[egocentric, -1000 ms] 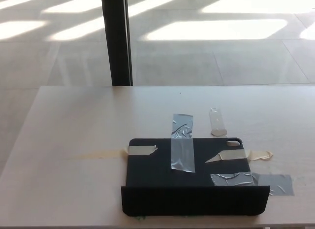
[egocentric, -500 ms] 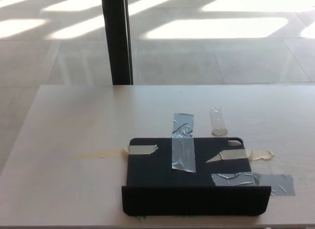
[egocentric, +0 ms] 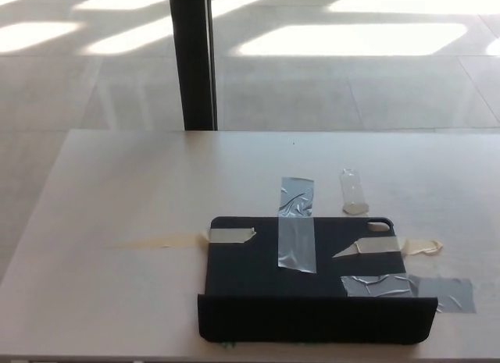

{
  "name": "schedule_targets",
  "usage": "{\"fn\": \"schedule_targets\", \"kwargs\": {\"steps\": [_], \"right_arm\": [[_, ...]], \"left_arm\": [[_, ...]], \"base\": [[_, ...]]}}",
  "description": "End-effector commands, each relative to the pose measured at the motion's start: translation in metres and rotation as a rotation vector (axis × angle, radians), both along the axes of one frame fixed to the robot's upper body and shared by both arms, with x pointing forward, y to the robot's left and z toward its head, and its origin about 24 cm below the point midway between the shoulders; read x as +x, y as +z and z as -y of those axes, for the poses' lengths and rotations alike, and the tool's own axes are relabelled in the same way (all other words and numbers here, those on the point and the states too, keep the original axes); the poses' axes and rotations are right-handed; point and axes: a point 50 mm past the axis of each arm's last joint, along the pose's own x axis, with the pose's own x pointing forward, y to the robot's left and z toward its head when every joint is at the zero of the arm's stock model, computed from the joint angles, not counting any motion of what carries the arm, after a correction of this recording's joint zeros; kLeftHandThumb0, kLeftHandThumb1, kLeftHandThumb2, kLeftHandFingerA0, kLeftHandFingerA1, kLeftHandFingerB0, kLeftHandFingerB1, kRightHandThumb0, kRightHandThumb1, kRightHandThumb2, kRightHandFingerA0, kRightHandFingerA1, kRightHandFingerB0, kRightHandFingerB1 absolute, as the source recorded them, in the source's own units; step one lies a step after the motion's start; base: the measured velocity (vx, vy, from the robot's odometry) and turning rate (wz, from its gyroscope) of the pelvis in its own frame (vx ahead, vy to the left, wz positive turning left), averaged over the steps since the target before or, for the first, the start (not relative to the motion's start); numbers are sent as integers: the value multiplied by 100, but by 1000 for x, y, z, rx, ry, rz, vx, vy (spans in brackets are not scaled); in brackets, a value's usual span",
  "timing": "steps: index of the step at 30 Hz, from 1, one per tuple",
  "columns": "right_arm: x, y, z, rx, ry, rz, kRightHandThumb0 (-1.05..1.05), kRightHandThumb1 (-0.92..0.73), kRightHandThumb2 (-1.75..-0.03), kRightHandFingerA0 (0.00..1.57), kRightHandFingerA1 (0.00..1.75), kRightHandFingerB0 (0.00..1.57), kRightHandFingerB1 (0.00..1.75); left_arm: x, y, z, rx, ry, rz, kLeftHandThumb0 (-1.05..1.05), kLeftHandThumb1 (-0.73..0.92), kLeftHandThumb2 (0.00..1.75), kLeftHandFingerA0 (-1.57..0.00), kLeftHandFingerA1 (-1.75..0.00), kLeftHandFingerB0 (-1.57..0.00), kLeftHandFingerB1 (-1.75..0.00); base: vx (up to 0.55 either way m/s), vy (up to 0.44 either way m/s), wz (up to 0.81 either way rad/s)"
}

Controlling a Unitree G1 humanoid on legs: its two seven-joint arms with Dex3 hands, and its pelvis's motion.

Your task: The robot uses its right hand to open a folded tablet cover kept in the middle of the desk

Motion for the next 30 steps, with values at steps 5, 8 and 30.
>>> {"fn": "schedule_targets", "kwargs": {"steps": [5, 8, 30], "right_arm": [[-14, -69, -124, -722, 497, -232, -93, -78, -114, 52, 56, 34, 47], [-14, -75, -130, -765, 540, -253, -86, -92, -69, 58, 47, 38, 33], [-4, -108, -172, -1510, 787, -405, -101, -92, -75, 54, 77, 34, 42]], "left_arm": [[0, 17, -15, 18, 7, 17, -81, 92, 67, -70, -77, -54, -64], [0, 17, -15, 19, 4, 21, -82, 92, 68, -71, -77, -53, -63], [7, 25, -19, 17, 10, 42, -82, 92, 67, -75, -79, -56, -67]], "base": [[0, 0, 0], [0, 0, 0], [0, 0, 0]]}}
